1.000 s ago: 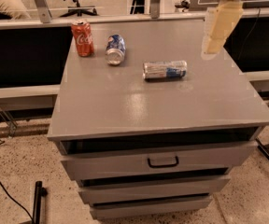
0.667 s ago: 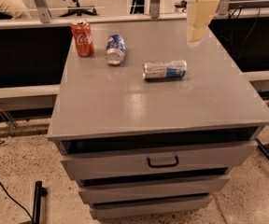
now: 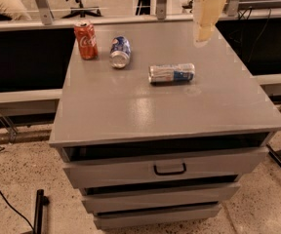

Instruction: Pick pepsi can

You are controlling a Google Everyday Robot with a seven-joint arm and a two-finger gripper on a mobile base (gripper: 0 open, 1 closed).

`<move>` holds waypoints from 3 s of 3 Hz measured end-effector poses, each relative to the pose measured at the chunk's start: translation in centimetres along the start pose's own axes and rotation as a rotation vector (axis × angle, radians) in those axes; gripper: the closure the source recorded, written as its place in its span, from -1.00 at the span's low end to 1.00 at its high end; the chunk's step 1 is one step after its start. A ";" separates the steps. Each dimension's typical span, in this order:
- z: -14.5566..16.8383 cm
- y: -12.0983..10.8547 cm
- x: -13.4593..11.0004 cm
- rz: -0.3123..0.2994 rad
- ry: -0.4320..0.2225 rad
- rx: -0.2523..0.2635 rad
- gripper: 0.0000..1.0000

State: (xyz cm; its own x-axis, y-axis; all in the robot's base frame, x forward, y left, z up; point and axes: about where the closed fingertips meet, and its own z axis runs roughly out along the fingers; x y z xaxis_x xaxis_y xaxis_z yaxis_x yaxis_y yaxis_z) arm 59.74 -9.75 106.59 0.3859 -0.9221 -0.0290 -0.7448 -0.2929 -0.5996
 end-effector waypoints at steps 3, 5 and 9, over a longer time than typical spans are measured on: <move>6.0 -1.1 1.4 -0.328 -0.075 -0.075 -1.00; 9.7 -3.1 0.4 -0.637 -0.124 -0.079 -1.00; 12.8 -5.0 0.3 -0.994 0.060 -0.045 -1.00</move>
Offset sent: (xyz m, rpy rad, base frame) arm 0.0398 -0.0171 -0.0462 -0.2312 0.0349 0.2809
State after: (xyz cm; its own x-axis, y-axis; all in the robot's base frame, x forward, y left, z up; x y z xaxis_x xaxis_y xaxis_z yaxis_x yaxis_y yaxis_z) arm 70.54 -5.35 99.31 0.8182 -0.2633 0.5110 -0.1185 -0.9471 -0.2983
